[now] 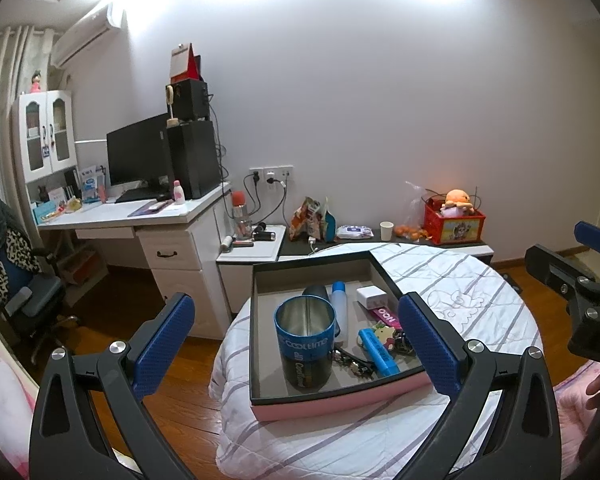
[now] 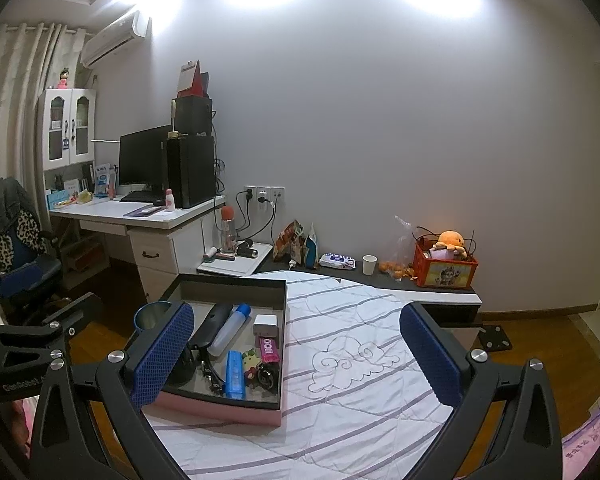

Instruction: Organize rigid objects

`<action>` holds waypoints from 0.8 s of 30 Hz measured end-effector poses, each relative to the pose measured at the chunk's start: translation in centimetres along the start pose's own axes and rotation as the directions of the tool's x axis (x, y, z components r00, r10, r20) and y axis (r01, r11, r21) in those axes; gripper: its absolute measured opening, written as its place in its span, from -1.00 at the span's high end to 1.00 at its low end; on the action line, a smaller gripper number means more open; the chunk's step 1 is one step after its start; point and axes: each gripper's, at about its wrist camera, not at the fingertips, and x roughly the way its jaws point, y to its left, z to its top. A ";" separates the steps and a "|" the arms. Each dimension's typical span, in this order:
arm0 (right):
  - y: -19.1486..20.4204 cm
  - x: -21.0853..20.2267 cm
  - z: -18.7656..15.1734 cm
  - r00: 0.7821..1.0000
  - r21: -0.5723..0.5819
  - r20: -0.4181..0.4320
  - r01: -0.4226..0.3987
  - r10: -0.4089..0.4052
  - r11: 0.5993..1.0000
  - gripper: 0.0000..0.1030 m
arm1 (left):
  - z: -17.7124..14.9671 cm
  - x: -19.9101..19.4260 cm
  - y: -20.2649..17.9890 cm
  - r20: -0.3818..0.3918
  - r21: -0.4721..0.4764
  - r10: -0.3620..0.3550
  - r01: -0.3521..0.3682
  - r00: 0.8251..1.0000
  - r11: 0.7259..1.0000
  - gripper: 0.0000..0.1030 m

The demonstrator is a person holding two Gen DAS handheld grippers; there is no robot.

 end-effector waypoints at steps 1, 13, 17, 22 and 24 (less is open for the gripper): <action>-0.1 0.1 0.0 1.000 0.000 -0.001 0.000 0.000 1.000 -1.00 | 0.0 0.0 0.0 0.001 0.001 0.005 -0.005 1.000 1.000 -0.99; -0.1 0.2 -0.2 1.000 0.002 -0.009 -0.003 0.003 1.000 -1.00 | 0.0 0.1 -0.1 -0.004 0.012 0.005 -0.005 1.000 1.000 -0.99; 0.0 0.3 -0.3 1.000 0.000 -0.013 -0.002 0.002 1.000 -1.00 | 0.0 0.1 -0.2 -0.006 0.018 0.002 -0.002 1.000 1.000 -0.99; 0.0 0.5 -0.5 1.000 0.001 -0.017 0.000 0.000 1.000 -1.00 | 0.2 0.0 -0.2 -0.008 0.016 -0.013 0.013 1.000 1.000 -0.99; 0.0 0.5 -0.4 1.000 0.000 -0.017 0.000 0.000 1.000 -1.00 | 0.2 0.1 -0.1 -0.009 0.018 -0.007 0.007 1.000 1.000 -0.99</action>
